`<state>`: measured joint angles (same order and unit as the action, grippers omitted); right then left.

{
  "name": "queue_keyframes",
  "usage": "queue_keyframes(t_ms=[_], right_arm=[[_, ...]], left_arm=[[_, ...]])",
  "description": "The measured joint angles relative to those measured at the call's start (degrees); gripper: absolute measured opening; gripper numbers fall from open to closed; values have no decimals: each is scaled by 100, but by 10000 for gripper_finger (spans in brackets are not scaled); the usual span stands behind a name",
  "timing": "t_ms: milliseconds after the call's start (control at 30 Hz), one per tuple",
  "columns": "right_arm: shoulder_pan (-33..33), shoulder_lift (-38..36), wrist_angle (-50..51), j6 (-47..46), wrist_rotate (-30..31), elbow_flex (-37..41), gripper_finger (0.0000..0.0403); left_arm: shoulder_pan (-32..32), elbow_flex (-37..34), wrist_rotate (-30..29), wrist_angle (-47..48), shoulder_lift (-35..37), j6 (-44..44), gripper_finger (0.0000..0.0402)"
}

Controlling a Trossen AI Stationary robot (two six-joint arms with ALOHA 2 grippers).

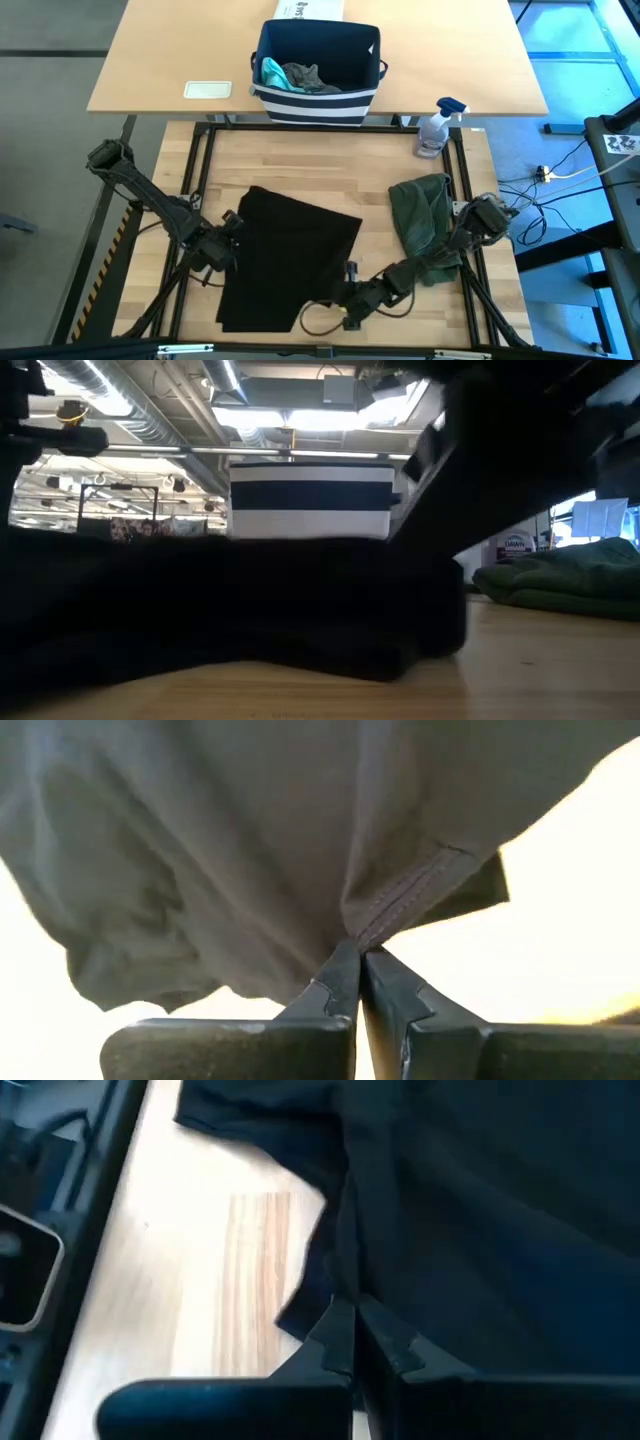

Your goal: Fold Laundry from Bin

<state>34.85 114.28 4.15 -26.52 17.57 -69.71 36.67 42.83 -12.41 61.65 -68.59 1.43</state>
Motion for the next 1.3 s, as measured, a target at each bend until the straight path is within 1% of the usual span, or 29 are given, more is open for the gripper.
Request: queue_keyframes(t_ms=[67, 133, 233, 300, 433, 567, 667, 767, 867, 967, 1033, 1100, 1167, 1300], right_arm=[[-91, 119, -329, 2, -119, 0, 1], [-161, 208, -513, -5, -279, 0, 6], [-207, 271, -748, 3, -475, 2, 27], [-233, 269, -814, 33, -527, 2, 51], [-225, 269, -842, 44, -576, 2, 113], [-219, 220, -1034, 60, -738, 2, 172], [-219, 62, -1033, 155, -770, 2, 203], [-219, -149, -844, 164, -739, 0, 219], [-219, -358, -354, 203, -493, 0, 221], [-221, -591, 385, 27, -19, -2, 214], [-228, -713, 942, -191, 390, -2, 205], [-230, -801, 1297, -299, 828, -2, 197], [-230, -914, 1543, -372, 1274, 0, 189], [-230, -1203, 1747, -531, 1930, 112, 177]], left_arm=[[1, 22, 7, -154, -56, -28, 0], [-28, 5, -20, -72, -125, -49, 0], [-113, 7, -42, -103, -141, -66, 0], [-177, 7, -41, -101, -141, -65, 5], [-286, 7, -16, -93, -141, -65, 26], [-372, 148, 48, 198, -141, -90, 48], [-400, 372, -24, 596, -141, -158, 60], [-399, 606, -211, 864, -141, -232, 66], [-399, 747, -642, 877, -138, -233, 65], [-425, 780, -1385, 816, -138, -203, 65], [-554, 779, -1634, 686, -138, -23, 66], [-797, 776, -1641, 418, -118, 174, 65], [-1104, 746, -1635, -79, -76, 365, 62], [-1880, 575, -1165, -1043, 123, 1109, 47]])
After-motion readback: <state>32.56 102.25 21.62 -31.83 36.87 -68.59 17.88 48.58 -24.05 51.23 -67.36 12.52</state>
